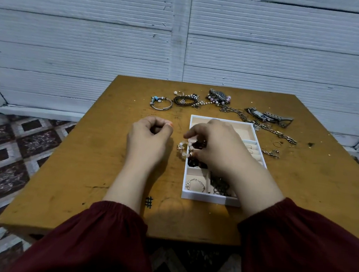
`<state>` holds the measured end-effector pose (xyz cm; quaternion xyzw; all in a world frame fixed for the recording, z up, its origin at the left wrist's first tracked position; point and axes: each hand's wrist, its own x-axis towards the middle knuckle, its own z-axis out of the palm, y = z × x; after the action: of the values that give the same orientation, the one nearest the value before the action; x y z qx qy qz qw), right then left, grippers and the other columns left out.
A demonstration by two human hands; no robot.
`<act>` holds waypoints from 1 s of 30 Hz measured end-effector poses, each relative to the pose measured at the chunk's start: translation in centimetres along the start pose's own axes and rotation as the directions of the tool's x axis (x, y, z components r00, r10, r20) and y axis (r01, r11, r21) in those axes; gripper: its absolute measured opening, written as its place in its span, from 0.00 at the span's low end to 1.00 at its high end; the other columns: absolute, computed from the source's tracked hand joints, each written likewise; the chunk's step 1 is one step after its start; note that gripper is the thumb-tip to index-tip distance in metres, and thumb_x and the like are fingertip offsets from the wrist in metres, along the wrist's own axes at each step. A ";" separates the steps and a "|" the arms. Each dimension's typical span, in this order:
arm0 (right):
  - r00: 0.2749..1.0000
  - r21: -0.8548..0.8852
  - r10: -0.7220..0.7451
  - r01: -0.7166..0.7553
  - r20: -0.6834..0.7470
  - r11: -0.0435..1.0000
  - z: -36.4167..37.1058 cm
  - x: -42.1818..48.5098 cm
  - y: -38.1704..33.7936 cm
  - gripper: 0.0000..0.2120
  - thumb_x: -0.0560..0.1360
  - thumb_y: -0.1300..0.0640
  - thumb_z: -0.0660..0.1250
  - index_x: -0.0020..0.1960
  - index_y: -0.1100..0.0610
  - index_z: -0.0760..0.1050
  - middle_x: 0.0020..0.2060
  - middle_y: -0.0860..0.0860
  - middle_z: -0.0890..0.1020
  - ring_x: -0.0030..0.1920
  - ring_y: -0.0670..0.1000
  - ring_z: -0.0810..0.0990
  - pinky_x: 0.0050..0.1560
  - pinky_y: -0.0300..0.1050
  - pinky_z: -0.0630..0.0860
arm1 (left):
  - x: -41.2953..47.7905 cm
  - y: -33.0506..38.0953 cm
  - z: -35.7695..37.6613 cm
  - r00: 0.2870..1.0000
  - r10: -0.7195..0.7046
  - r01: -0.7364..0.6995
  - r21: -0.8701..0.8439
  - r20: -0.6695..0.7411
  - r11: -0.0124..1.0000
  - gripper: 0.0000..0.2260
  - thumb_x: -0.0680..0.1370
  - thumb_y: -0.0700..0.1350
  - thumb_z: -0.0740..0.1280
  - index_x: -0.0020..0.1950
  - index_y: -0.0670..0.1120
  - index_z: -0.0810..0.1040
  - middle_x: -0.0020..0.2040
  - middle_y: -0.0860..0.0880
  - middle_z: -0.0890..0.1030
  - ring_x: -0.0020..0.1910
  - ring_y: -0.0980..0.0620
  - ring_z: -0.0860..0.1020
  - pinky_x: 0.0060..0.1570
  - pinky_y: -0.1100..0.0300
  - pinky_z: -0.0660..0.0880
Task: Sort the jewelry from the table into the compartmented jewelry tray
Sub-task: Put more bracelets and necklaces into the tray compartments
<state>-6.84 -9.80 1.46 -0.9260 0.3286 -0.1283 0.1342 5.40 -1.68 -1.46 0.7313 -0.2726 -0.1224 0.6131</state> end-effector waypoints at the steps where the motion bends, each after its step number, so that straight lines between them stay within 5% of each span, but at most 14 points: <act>1: 0.998 -0.040 -0.028 0.030 0.051 0.999 -0.1 0.4 -0.1 0.18 0.71 0.56 0.71 0.58 0.42 0.78 0.52 0.51 0.76 0.58 0.55 0.72 0.58 0.49 0.72 | 0.0 0.0 0.0 1.000 0.004 -0.004 0.001 0.005 1.000 0.03 0.73 0.45 0.70 0.40 0.50 0.81 0.40 0.52 0.83 0.43 0.51 0.80 0.50 0.51 0.79; 4: 0.985 -0.083 -0.088 0.101 0.151 0.991 -0.2 1.5 -0.3 0.16 0.73 0.58 0.69 0.56 0.41 0.78 0.48 0.50 0.73 0.58 0.55 0.70 0.58 0.49 0.70 | 0.0 0.1 0.1 1.000 0.007 -0.007 -0.010 0.007 1.000 0.04 0.73 0.44 0.70 0.38 0.50 0.80 0.39 0.51 0.82 0.42 0.51 0.80 0.50 0.50 0.78; 8: 0.988 -0.010 -0.088 0.090 0.126 0.996 -1.0 1.3 -0.1 0.09 0.68 0.62 0.70 0.38 0.49 0.75 0.35 0.44 0.74 0.43 0.50 0.74 0.40 0.43 0.69 | 0.0 0.1 0.2 1.000 -0.010 0.011 -0.035 0.020 0.999 0.03 0.71 0.47 0.70 0.37 0.50 0.81 0.37 0.51 0.82 0.42 0.50 0.80 0.51 0.47 0.79; 12: 0.996 0.071 -0.022 0.015 0.089 0.997 -1.3 0.2 0.7 0.06 0.67 0.56 0.74 0.39 0.53 0.76 0.31 0.45 0.77 0.33 0.46 0.74 0.37 0.44 0.71 | 0.0 0.0 0.3 0.998 -0.056 0.059 -0.082 0.034 0.995 0.06 0.67 0.51 0.70 0.40 0.50 0.82 0.38 0.50 0.83 0.45 0.46 0.82 0.48 0.43 0.80; 17: 0.998 0.067 -0.006 0.002 0.059 0.998 -1.2 -0.6 1.5 0.12 0.70 0.63 0.63 0.40 0.47 0.78 0.40 0.46 0.83 0.41 0.49 0.79 0.45 0.46 0.78 | -0.1 0.3 0.4 1.000 -0.015 0.016 -0.023 0.008 1.000 0.03 0.74 0.45 0.70 0.40 0.49 0.81 0.41 0.51 0.83 0.45 0.50 0.80 0.52 0.48 0.79; 23: 0.995 0.097 0.041 -0.050 0.091 0.994 -1.5 -1.5 1.4 0.14 0.71 0.61 0.62 0.47 0.47 0.83 0.35 0.41 0.80 0.37 0.44 0.75 0.42 0.41 0.76 | -0.1 0.1 0.5 1.000 -0.016 0.015 -0.021 -0.001 1.000 0.03 0.73 0.45 0.70 0.39 0.50 0.81 0.39 0.50 0.82 0.45 0.48 0.81 0.52 0.48 0.78; 30: 0.995 0.116 0.024 -0.035 0.095 0.993 -1.3 -1.8 1.7 0.10 0.69 0.59 0.69 0.47 0.48 0.83 0.43 0.45 0.83 0.45 0.45 0.79 0.49 0.44 0.78 | 0.0 0.3 0.5 1.000 -0.005 0.005 -0.015 0.002 1.000 0.02 0.73 0.44 0.70 0.41 0.49 0.81 0.41 0.50 0.83 0.45 0.50 0.80 0.51 0.50 0.78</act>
<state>-9.61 -10.10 1.80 -0.9165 0.3276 -0.1017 0.2056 5.06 -2.17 -1.27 0.7274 -0.2704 -0.1266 0.6179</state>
